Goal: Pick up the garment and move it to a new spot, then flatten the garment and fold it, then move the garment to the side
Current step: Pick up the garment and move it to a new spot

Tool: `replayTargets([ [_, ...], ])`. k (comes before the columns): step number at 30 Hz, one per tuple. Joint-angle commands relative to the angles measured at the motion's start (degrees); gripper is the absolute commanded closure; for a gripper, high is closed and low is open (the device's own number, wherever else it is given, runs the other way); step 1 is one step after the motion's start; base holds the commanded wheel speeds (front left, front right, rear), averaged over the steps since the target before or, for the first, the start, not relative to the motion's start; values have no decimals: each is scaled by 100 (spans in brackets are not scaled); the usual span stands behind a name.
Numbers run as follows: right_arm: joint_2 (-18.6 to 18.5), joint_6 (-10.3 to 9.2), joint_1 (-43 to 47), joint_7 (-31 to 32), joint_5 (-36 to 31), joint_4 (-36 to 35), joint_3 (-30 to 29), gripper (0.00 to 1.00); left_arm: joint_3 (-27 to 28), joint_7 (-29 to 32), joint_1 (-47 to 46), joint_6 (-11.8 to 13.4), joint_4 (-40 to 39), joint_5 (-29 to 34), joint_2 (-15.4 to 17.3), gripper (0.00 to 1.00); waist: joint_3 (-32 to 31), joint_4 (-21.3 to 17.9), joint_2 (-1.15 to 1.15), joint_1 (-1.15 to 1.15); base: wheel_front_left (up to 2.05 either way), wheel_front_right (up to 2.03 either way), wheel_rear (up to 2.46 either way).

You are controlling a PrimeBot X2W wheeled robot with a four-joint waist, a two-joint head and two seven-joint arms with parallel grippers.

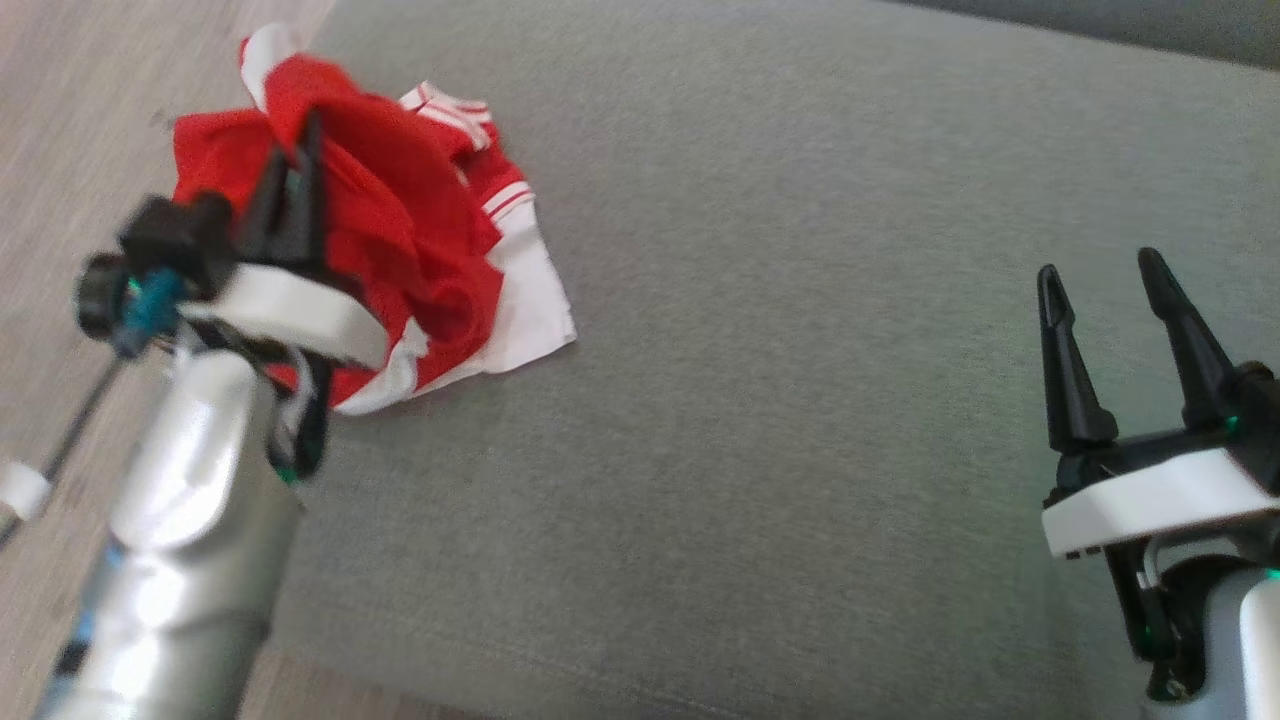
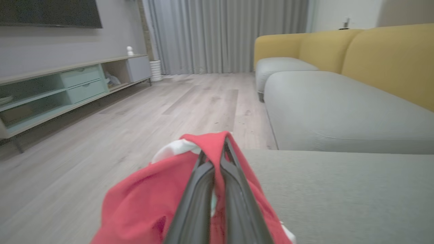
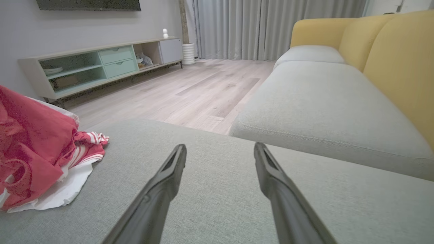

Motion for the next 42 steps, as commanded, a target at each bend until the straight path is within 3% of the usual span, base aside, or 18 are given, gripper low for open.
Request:
replayTargets([
  [1, 56, -4, -3, -98, 79, -167, 85, 0, 19, 163, 220, 81, -750, 86, 235, 100, -379, -416, 0, 2, 0, 0, 0],
  [4, 81, -4, 53, -153, 107, -138, 87, 0, -149, 371, 520, 95, -1299, 108, 189, 100, -463, -647, 0, 2, 0, 0, 0],
  [7, 106, -4, 110, -241, 172, -74, 108, 0, -609, 824, 1033, 53, -2150, 108, -35, 100, -500, -1203, 0, 2, 0, 0, 0],
  [12, 111, -4, 118, -349, 379, 45, 156, 0, -1282, 1172, 1255, -97, -2544, 189, -416, 100, -395, -1980, 0, 2, 0, 0, 0],
  [20, 113, -4, 5, -504, 571, 207, 219, 0, -2125, 1163, 654, -385, -2315, 288, -929, 100, 46, -3035, 0, 2, 0, 0, 0],
  [28, 113, -4, -70, -677, 705, 372, 119, 0, -2721, 1051, 423, -492, -1486, -56, -1067, 98, 342, -3311, 0, 2, 0, 0, 0],
  [29, 113, -4, -74, -694, 715, 408, 97, 0, -2797, 996, 447, -501, -1406, -81, -1070, 55, 328, -3279, 0, 2, 0, 0, 0],
  [30, 113, -4, -75, -707, 724, 446, 81, 0, -2864, 920, 481, -508, -1350, -105, -1073, 0, 296, -3238, 0, 2, 0, 0, 0],
  [37, 113, -4, -27, -750, 703, 586, 6, 0, -3103, 188, 769, -483, -1417, -1, -869, 0, -93, -2669, 0, 2, 0, 0, 0],
  [42, 113, -4, 73, -686, 644, 559, -31, 0, -2688, -303, 1060, -27, -1794, 87, -451, 0, -385, -2193, 0, 2, 0, 0, 0],
])
